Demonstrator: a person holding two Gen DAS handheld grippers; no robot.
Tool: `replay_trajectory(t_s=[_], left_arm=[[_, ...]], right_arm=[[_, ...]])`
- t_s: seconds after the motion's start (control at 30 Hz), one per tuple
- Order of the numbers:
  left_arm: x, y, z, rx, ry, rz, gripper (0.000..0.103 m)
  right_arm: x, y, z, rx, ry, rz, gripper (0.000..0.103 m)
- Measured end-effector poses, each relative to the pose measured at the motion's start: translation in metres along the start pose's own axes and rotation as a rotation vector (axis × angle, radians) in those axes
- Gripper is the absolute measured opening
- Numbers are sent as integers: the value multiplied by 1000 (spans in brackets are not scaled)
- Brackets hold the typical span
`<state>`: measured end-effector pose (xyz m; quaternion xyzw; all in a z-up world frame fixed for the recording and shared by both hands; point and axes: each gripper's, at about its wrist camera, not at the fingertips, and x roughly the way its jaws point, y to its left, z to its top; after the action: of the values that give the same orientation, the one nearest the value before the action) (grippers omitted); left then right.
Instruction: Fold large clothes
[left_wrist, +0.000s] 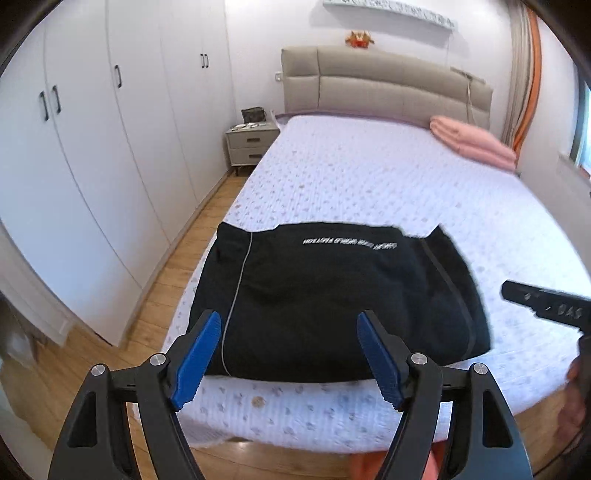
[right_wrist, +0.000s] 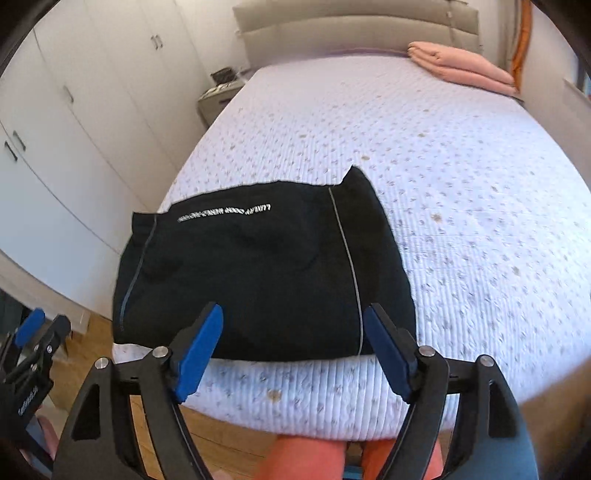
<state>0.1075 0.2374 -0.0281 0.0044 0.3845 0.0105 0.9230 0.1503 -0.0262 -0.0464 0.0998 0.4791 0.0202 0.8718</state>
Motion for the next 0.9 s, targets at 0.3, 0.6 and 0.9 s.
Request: replay_trajectory(t_s=[0.3, 0.6, 0.9], left_arm=[[-78, 3, -1, -4, -100, 57, 78], [-97, 11, -17, -126, -84, 64, 78], [-96, 0, -26, -83, -76, 206, 78]], right_arm=[[-90, 40, -19, -87, -186, -106, 91], [-123, 65, -51, -158, -255, -128, 94], [-118, 73, -64, -180, -261, -129, 94]])
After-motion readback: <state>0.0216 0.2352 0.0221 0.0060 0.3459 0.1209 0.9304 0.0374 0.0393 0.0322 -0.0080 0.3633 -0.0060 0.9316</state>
